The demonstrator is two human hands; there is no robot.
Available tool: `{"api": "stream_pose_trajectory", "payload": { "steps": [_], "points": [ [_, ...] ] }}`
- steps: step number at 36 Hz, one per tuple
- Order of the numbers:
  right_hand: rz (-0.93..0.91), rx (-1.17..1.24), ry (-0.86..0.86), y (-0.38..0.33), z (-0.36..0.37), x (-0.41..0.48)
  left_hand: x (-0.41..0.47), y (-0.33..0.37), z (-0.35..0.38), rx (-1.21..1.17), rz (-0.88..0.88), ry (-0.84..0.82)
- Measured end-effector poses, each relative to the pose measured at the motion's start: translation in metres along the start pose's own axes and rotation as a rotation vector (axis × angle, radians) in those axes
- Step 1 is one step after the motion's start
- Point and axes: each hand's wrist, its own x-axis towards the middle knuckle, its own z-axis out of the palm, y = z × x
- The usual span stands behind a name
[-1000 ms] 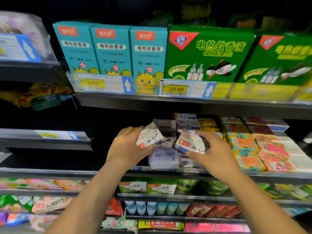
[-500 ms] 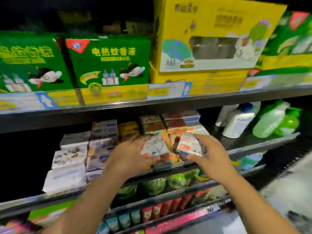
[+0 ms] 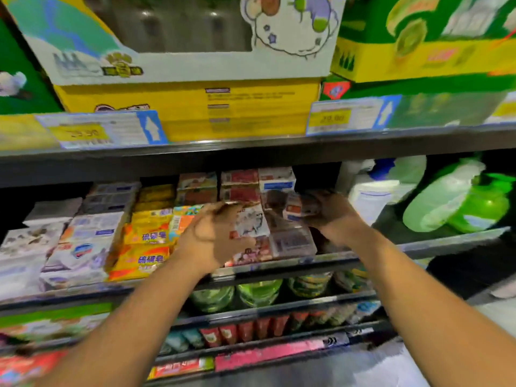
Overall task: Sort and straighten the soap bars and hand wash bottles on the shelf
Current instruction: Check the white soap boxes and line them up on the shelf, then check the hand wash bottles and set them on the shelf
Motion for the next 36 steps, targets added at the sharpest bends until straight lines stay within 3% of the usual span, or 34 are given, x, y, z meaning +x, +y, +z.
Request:
{"api": "stream_pose_trajectory", "payload": {
  "steps": [4,10,22,32,36],
  "points": [
    [-0.032,-0.016,-0.094,0.000,-0.002,0.025,-0.030,0.056,-0.029,0.014,0.054,0.113],
    [-0.092,0.089,-0.159,0.010,0.005,0.051,-0.040,0.077,-0.035,0.315,0.143,-0.067],
    [-0.091,0.281,0.070,0.020,0.025,0.070,-0.012,0.087,-0.035,0.261,0.112,-0.041],
    [-0.038,0.194,0.002,0.049,0.001,0.009,0.001,0.110,-0.044,0.222,0.150,0.007],
    [-0.100,0.087,0.168,0.079,0.001,-0.028,0.008,0.133,-0.033,0.157,0.176,0.046]
  ]
}}
